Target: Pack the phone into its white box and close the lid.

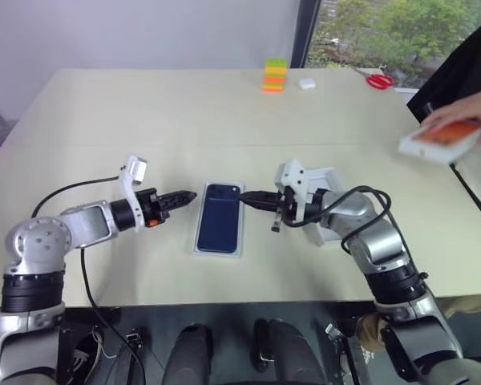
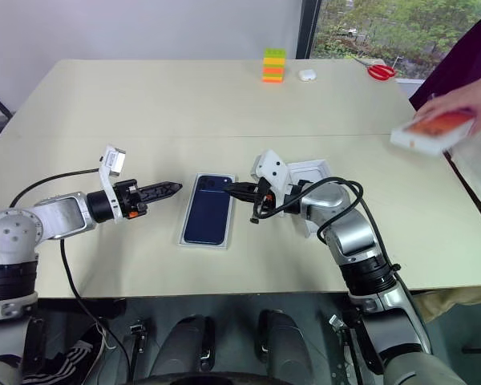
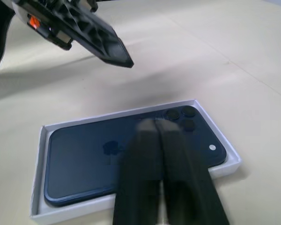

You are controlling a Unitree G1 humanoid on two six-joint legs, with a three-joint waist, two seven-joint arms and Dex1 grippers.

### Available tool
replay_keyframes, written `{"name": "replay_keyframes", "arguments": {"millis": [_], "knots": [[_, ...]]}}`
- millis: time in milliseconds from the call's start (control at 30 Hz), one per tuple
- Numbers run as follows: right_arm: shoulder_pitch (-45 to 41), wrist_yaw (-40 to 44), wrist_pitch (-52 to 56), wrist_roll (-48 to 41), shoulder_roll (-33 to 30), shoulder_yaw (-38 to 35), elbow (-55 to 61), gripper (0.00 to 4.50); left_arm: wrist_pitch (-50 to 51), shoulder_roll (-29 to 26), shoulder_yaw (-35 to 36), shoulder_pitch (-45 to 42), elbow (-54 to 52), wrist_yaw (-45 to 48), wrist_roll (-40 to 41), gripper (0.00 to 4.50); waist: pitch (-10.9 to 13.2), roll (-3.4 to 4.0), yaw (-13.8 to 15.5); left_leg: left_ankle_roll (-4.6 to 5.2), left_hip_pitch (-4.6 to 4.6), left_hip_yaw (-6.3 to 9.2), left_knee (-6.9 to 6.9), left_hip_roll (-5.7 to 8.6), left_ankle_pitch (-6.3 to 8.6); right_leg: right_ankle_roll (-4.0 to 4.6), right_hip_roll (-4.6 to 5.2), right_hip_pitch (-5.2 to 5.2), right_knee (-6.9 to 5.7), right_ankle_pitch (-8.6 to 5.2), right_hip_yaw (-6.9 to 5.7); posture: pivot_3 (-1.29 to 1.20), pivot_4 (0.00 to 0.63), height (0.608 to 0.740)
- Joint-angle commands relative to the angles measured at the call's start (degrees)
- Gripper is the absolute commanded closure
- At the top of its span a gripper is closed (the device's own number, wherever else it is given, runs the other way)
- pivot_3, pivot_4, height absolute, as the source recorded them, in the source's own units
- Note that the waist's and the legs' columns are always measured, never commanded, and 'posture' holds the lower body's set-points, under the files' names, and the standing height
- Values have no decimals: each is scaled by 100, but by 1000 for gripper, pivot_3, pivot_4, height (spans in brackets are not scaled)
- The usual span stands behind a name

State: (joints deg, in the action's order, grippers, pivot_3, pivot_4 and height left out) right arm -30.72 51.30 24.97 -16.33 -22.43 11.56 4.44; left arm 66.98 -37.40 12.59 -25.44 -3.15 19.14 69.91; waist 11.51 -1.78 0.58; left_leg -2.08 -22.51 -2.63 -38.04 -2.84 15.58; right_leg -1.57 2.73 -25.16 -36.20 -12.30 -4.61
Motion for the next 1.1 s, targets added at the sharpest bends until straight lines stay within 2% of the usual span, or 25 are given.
{"name": "replay_keyframes", "arguments": {"millis": [33,267,633,767,933,1033,1100], "knots": [[47,-244,-60,180,193,250,292,4500,-50,170,-48,-20,-100,167,-165,4467,0,0,-1,0,0,1,0,0,0,0,-1,0,0,0,0,0,150,740],[-1,-767,-114,846,458,757,-26,4500,0,700,-419,-72,-192,158,-587,4467,-1,-1,0,0,0,-1,-1,0,0,0,1,1,-1,1,1,0,150,740],[134,-794,-261,1455,241,1091,-230,4500,51,569,-1085,296,-334,580,-1555,4467,-1,-1,-17,0,1,1,-1,0,0,0,-2,1,-2,0,1,0,150,740],[82,-771,-322,1500,172,983,-304,4500,-211,564,-996,335,-384,756,-1770,4467,-3,-1,-16,0,7,1,-2,0,0,-1,-1,6,-2,-1,1,0,150,740],[-44,-810,-373,1420,159,700,-422,4500,-493,684,-545,133,-175,685,-1858,4467,-3,-1,-12,1,7,2,-2,0,0,-1,-2,6,-2,-1,1,0,150,740],[-96,-738,-290,1197,114,359,-408,4500,-735,677,-234,27,-13,699,-1942,4467,-2,-1,-5,1,3,1,-2,0,0,0,-2,3,-2,0,1,0,150,740],[-102,-528,85,704,142,36,-284,4500,-871,614,-195,27,6,856,-2026,4467,-2,-1,-2,1,0,2,-2,0,0,0,-2,1,-1,0,0,0,150,740]]}}
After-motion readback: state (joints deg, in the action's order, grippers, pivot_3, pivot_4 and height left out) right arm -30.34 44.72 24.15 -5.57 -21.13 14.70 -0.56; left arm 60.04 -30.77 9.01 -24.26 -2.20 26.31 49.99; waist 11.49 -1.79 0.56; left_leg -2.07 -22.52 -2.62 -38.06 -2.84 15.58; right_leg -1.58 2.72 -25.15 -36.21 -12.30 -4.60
